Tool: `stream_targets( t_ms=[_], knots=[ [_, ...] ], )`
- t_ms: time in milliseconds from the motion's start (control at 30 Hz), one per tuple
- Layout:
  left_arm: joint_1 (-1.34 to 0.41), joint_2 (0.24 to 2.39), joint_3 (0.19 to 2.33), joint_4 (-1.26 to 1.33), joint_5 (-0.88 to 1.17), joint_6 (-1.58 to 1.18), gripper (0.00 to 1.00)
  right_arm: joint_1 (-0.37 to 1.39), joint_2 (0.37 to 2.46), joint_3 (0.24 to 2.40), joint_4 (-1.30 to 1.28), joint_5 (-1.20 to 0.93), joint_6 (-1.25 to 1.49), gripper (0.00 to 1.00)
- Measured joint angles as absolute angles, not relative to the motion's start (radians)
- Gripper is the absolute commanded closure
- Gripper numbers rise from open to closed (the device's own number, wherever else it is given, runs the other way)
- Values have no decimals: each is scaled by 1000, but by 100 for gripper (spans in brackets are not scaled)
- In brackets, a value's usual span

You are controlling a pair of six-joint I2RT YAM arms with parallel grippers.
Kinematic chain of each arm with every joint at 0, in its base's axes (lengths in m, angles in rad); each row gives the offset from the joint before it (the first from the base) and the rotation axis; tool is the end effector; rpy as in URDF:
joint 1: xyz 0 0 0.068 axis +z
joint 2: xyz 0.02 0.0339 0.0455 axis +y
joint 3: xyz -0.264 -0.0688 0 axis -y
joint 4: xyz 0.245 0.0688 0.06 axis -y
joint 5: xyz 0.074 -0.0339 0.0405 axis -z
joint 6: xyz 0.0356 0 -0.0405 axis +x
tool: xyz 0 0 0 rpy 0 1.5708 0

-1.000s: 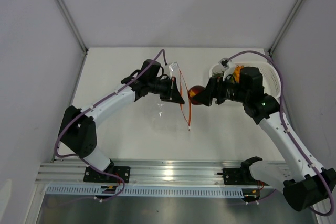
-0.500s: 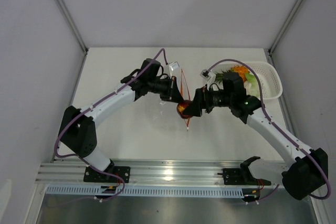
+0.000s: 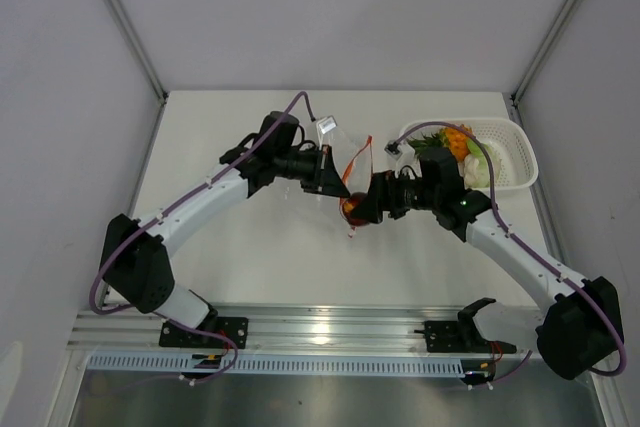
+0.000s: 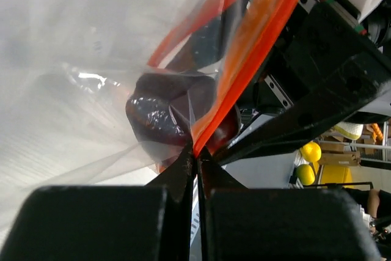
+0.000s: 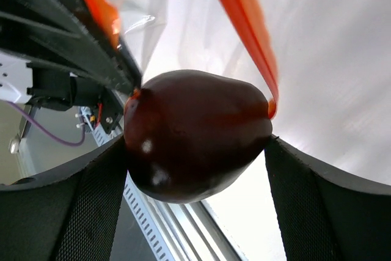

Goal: Place the food in the zip-top bag and seal the zipper
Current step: Place the fake fruit in the zipper food storage bag.

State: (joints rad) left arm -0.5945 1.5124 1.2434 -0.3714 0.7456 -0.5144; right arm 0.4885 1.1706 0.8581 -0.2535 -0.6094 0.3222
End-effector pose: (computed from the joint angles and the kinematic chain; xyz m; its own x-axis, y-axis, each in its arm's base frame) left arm 0.2657 -0.2088 0.3099 -0.8551 0.1418 -0.4986 0.5070 0.4293 -0.7474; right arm 0.2163 0.1381 0.2831 -0.7061 -0.0812 -0.7034 -0.6197 0.5515 0.5584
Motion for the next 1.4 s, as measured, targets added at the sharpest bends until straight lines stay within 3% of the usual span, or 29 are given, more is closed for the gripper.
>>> stream_targets(
  t_ms=[467,767,900,1133,1267,1400],
  knots=[
    [-647,1490,1182,-360,771,-521,99,480,1187,860,-134,-464,462,100],
    [-654,1434,1157,-321,768,-527,100,516,1262,905,-138,-491,469,100],
    [-654,1386,1135,-313,736,-532,99,525,1262,906,-159,-529,424,93],
    [-654,1369,1123,-285,704,-543,99,529,1261,915,-226,-542,353,68],
    [-654,1369,1109,-270,685,-550,99,529,1256,915,-243,-556,338,62],
    [-654,1369,1101,-265,676,-551,99,533,1243,922,-277,-569,300,45]
  ],
)
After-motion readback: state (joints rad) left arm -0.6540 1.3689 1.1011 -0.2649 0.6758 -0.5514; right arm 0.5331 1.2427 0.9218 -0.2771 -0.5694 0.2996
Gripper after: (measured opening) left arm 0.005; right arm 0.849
